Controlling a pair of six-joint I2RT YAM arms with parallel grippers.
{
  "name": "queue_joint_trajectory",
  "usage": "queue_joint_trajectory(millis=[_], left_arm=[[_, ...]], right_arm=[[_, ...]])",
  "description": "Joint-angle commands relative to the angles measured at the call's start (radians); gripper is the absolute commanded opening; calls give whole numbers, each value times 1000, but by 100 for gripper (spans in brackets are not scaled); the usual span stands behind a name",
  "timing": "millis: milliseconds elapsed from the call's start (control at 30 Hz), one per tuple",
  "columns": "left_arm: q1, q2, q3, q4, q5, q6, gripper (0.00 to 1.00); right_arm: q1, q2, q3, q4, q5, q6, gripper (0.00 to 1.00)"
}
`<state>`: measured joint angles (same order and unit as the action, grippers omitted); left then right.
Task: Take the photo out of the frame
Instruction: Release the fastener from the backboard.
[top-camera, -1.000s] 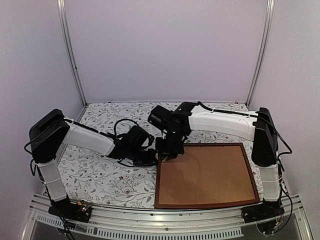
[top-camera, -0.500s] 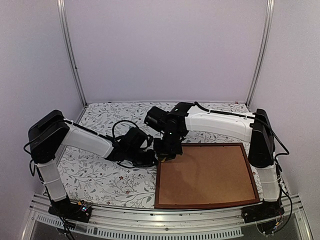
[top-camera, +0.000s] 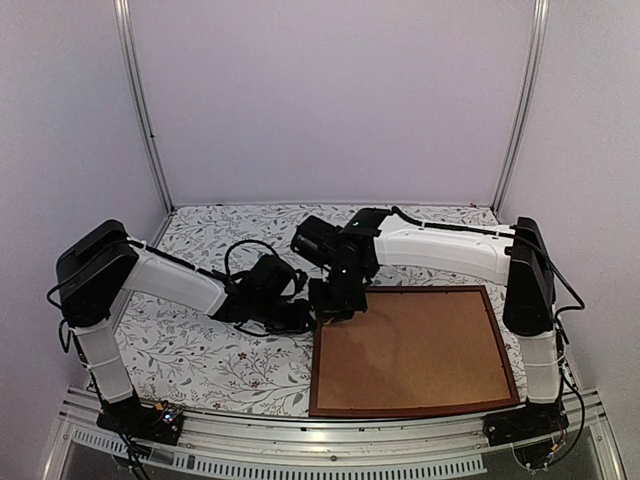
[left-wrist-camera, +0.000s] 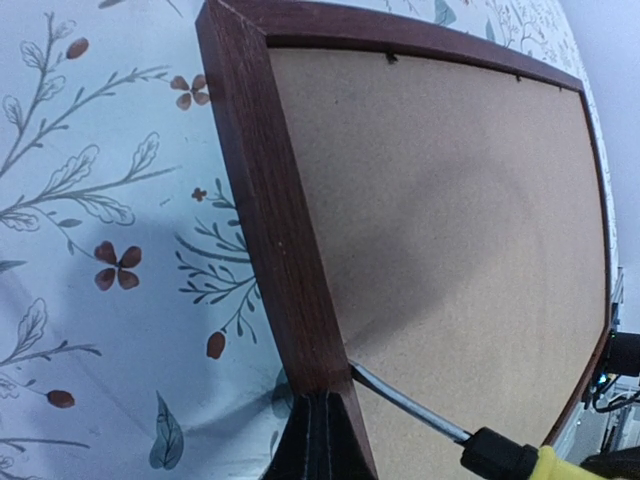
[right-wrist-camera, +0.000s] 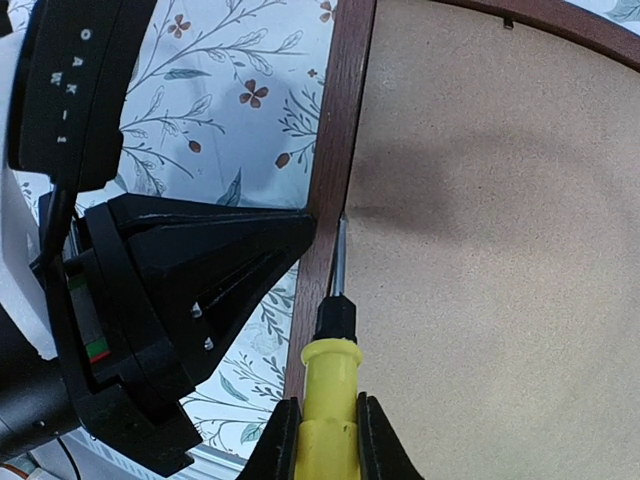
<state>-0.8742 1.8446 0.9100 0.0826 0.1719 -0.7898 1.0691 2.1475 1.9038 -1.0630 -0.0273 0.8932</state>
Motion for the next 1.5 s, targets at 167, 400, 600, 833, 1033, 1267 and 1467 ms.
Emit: queue_joint_trajectory(millis=[167,400,600,833,1033,1267,1467], left_arm=[[-43,-8,-2,-167,48,33,0],[-36,-27,14,-221,24,33,0],[-27,-51,34,-274,-4,46,0],[-12,-70,73,-359,-48,67,2],[10,-91,102,-413,-85,91,4],[38,-105,176,-468,-122,154,10],[77,-37,306,-537,-126,283,21]], right_arm=[[61,-98,-179,366,-117,-78,0],[54,-174,-241,362,-84,-100,0],[52,-218,-278,357,-71,-118,0],[50,-241,-308,339,-104,-159,0],[41,-278,-347,348,-122,-169,0],[10,-351,-413,347,-97,-173,0],[-39,-465,-523,379,-42,-157,0]])
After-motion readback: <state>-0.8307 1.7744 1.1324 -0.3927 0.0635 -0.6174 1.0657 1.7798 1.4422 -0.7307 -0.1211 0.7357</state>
